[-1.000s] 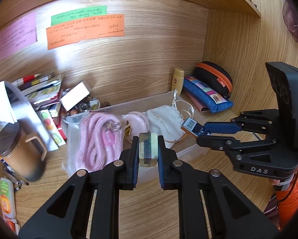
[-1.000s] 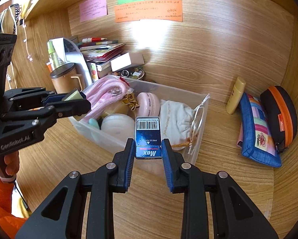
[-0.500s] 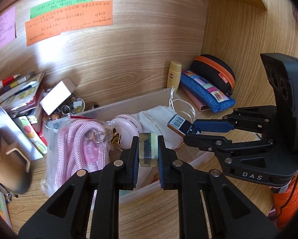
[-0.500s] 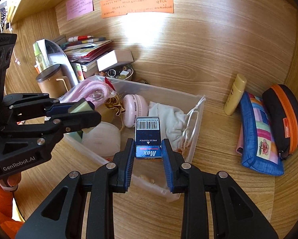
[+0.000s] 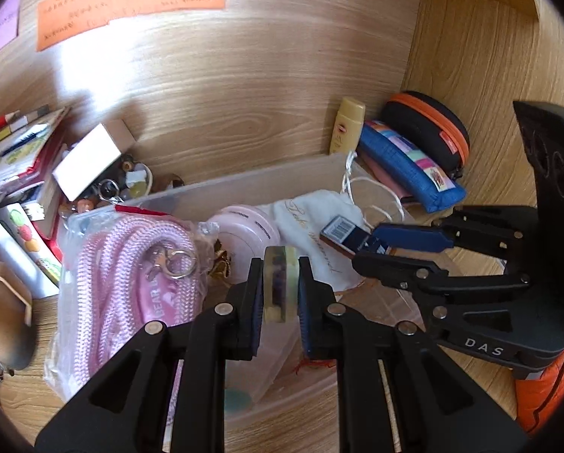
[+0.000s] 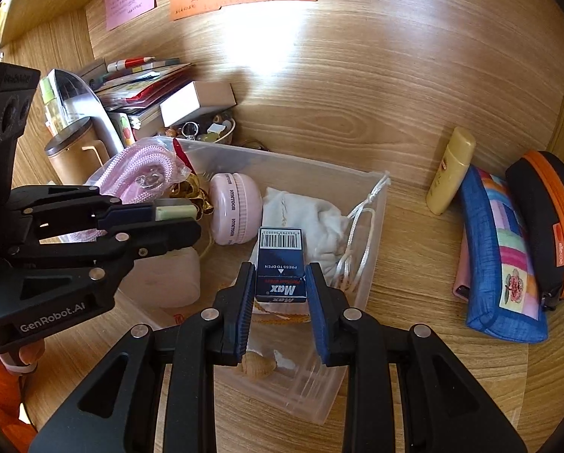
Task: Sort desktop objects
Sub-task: 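Release the beige block into the box with the left tool while the right tool drops the card in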
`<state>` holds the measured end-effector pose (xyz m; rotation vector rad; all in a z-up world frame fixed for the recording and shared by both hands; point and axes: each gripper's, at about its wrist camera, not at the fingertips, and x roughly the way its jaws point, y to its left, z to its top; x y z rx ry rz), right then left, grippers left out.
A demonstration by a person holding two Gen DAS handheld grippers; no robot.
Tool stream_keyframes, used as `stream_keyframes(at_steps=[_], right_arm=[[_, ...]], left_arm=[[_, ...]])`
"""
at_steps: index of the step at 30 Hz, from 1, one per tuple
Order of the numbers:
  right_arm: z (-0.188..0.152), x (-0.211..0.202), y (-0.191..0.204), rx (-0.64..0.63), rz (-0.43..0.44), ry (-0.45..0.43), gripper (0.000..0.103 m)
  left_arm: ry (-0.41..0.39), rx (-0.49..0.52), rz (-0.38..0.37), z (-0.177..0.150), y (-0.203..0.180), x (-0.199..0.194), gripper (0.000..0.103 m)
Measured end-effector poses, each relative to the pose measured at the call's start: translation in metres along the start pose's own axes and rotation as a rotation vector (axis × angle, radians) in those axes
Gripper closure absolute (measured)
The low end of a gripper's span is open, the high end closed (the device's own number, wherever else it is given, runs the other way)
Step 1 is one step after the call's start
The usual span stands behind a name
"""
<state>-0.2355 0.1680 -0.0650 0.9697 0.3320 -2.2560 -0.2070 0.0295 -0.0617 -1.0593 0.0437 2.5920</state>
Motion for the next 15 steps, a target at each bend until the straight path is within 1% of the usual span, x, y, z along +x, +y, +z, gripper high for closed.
stream_keyframes(at_steps=[3,11,13,15], right_arm=[[-0.0004,0.002,0.0023,-0.02,-0.015,-0.008,0.078],[-0.0007,0.0035,0.006,-0.059,-0.042,-0.018,0.077],[-0.0005,0.0027,0.0075,-0.065,-0.044,-0.017,0.074],[-0.0005,0.0017,0.0079,-0.069,-0.048,-0.018,0.066]], left_arm=[[0.022,0.009,0.005,-0.0021,-0.0021,0.0068,0.088],[0.015,0.004,0.005,-0.0025,-0.0004,0.0071,0.087],[0.014,-0.001,0.003,-0.0021,0.0012,0.0065,0.085],[0.01,0.003,0.006,-0.0021,0.002,0.0053,0.084]])
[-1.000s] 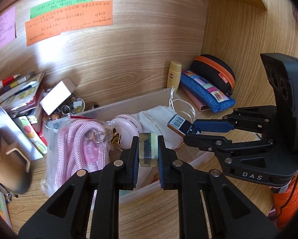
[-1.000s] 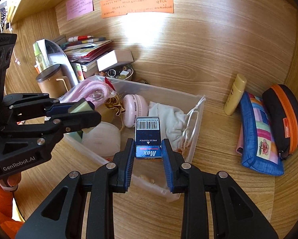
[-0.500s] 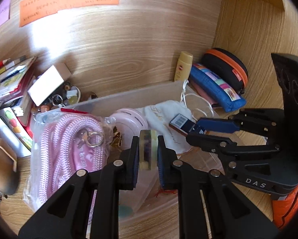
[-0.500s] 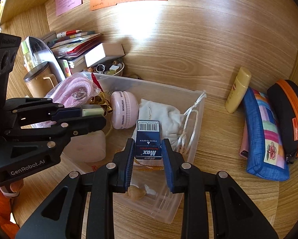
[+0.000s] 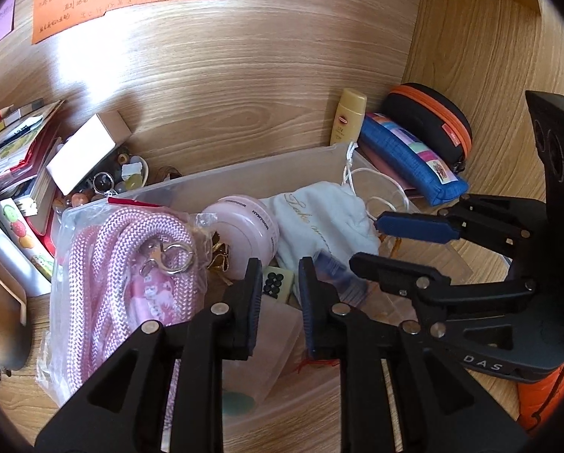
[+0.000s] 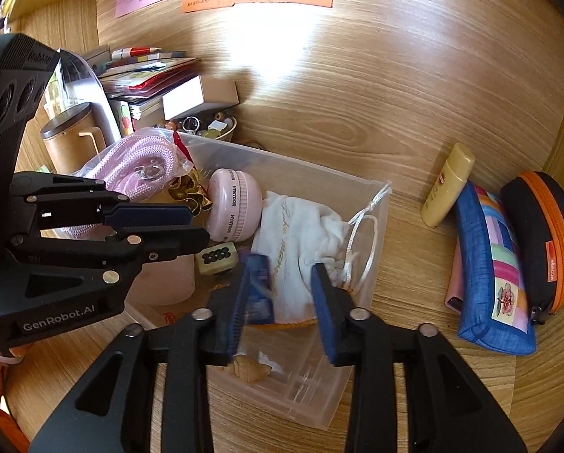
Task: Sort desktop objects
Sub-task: 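Release the beige block into the box with the left tool while the right tool drops the card in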
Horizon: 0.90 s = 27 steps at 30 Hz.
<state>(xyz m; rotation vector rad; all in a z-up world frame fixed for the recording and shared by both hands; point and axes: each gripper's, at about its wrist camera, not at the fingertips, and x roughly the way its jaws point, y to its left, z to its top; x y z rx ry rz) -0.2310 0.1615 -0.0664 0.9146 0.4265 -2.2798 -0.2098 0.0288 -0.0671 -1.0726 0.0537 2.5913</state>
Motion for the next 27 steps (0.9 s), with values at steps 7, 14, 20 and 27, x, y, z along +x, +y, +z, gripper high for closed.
stream_keyframes(at_steps=[7,14,20,27], right_arm=[[0.002,-0.006,0.001,0.003,-0.007,-0.007,0.06],[0.004,-0.019,0.003,0.01,-0.03,-0.032,0.052],[0.003,-0.033,0.004,0.027,-0.074,-0.072,0.025],[0.002,-0.044,0.01,0.037,-0.093,-0.068,0.015]], left_arm=[[-0.051,-0.01,0.021,0.004,0.007,-0.017,0.067],[-0.082,-0.013,0.088,0.007,0.007,-0.03,0.042],[-0.13,-0.035,0.166,0.003,0.012,-0.051,0.011],[-0.127,-0.097,0.221,-0.009,0.018,-0.071,0.003]])
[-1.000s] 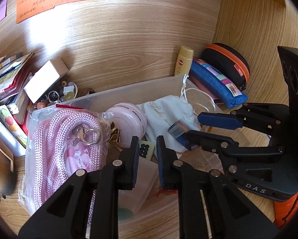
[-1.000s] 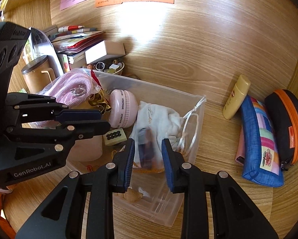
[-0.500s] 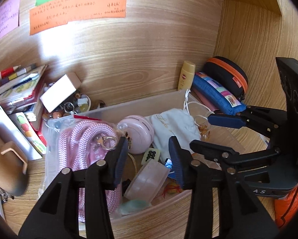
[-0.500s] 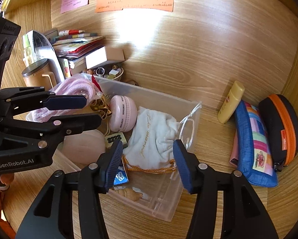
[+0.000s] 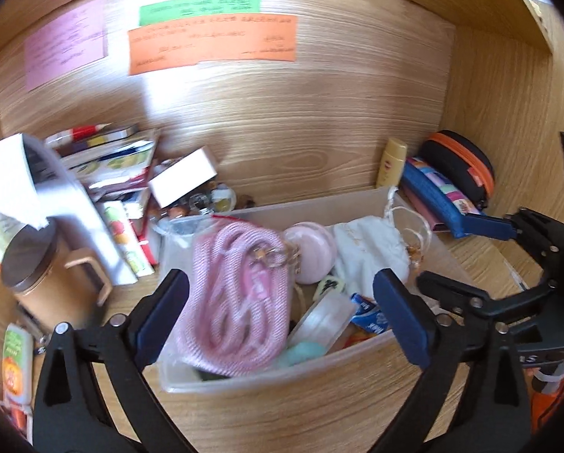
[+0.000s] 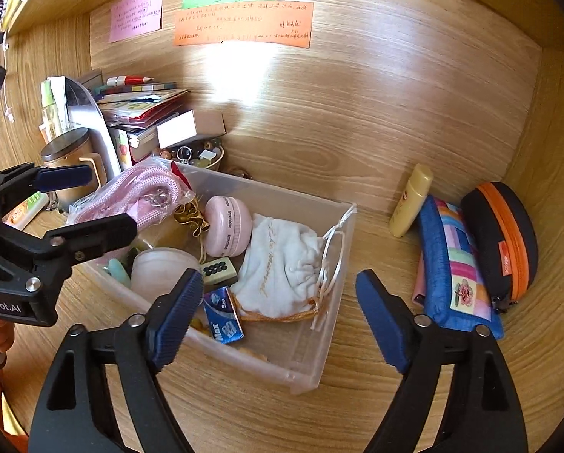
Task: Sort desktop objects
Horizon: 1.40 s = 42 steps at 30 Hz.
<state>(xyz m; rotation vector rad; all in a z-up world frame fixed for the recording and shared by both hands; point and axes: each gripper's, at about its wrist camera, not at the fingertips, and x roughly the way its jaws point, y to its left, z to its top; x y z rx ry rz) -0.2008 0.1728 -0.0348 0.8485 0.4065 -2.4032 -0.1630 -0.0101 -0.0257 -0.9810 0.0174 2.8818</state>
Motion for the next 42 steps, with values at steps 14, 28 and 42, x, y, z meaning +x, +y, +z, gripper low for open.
stream_keyframes(at_steps=[14,28,42], right_arm=[[-0.017,-0.054,0.017,0.078,-0.046,-0.078,0.0],[-0.036,-0.113,0.029,0.117,-0.084,-0.17,0.0],[-0.042,-0.118,0.023,0.141,-0.095,-0.157,0.0]], left_arm=[[-0.101,-0.028,0.111,-0.02,0.002,-0.062,0.001],[-0.116,-0.106,0.097,-0.039,0.003,-0.09,0.001],[-0.137,-0.108,0.108,-0.044,-0.011,-0.095,0.001]])
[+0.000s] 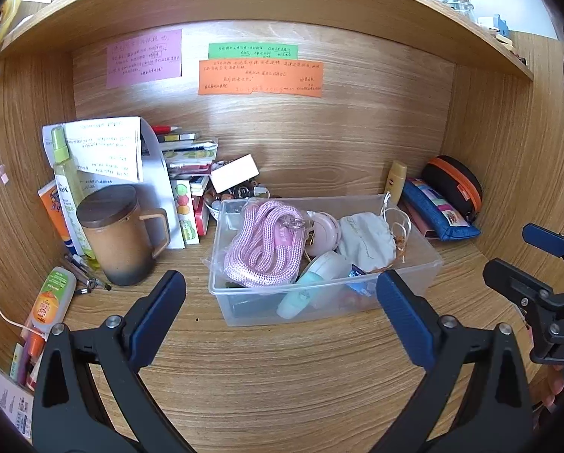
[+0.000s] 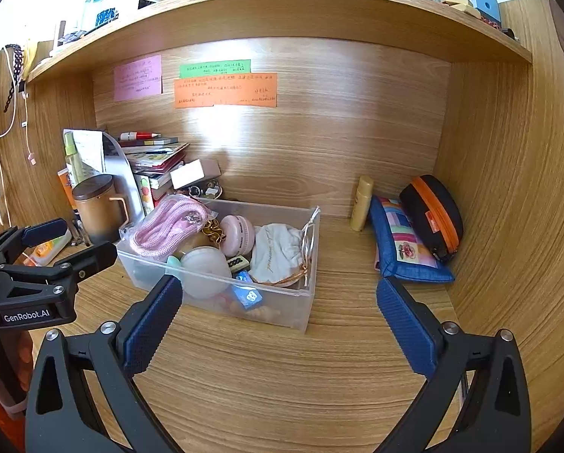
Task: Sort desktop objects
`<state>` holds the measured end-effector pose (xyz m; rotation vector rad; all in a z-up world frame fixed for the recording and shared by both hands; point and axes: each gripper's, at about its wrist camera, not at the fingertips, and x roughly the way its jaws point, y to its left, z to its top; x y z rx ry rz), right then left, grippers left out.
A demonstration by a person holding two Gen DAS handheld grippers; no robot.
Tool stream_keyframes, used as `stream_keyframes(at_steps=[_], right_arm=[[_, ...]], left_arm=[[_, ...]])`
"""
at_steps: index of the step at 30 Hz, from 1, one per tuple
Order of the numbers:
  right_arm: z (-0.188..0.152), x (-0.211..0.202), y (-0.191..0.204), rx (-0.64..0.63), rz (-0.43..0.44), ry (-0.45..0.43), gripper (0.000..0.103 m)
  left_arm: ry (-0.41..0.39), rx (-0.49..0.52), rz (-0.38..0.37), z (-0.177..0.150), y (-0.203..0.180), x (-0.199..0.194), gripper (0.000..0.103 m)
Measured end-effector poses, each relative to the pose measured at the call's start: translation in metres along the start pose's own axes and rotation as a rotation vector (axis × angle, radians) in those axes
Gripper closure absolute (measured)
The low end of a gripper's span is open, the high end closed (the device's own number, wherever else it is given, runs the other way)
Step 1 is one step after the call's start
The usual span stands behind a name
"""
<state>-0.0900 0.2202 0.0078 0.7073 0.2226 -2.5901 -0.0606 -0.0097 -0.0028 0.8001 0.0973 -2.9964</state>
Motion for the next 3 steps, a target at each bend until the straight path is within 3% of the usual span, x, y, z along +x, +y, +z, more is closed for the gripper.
stream_keyframes(at_steps=[3], right_arm=[[0.0003,0.0026,-0.0018,0.008,0.003,0.008,0.0]], left_arm=[[-0.01,0.016,0.003,0.0014,-0.0033,-0.0013,0.001]])
